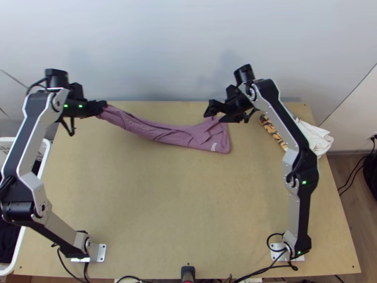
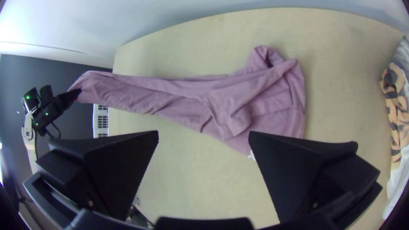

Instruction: Fold the t-shirt

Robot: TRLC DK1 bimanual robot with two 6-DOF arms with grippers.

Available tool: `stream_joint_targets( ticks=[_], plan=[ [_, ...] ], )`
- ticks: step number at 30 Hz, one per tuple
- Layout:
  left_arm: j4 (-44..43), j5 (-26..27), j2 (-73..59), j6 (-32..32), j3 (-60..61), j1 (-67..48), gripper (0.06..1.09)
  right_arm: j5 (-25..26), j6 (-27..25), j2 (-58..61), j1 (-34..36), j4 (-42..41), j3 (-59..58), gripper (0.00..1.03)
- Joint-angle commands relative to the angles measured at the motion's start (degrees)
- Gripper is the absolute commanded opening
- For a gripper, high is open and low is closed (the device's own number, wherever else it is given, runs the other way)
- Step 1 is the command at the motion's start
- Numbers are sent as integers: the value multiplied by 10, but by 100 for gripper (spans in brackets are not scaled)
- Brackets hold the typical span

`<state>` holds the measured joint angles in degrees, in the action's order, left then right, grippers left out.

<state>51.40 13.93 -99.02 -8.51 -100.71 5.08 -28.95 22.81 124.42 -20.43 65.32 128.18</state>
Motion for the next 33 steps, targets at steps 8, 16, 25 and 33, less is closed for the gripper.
stream_joint_targets(
  ticks=[8, 16, 25, 33],
  plan=[
    [-5, 46, -33, -39, -70, -125, 10, -2, -5, -51, 26, 28, -42, 99],
    [-6, 40, -128, -57, -158, -264, 10, -1, -7, -65, 51, 28, -54, 99],
    [-11, 28, -232, -57, -250, -341, 10, 2, -13, -88, 75, 27, -108, 99],
    [-62, -29, -286, -71, -261, -390, 10, 4, -13, -109, 93, 24, -115, 99]
  ],
)
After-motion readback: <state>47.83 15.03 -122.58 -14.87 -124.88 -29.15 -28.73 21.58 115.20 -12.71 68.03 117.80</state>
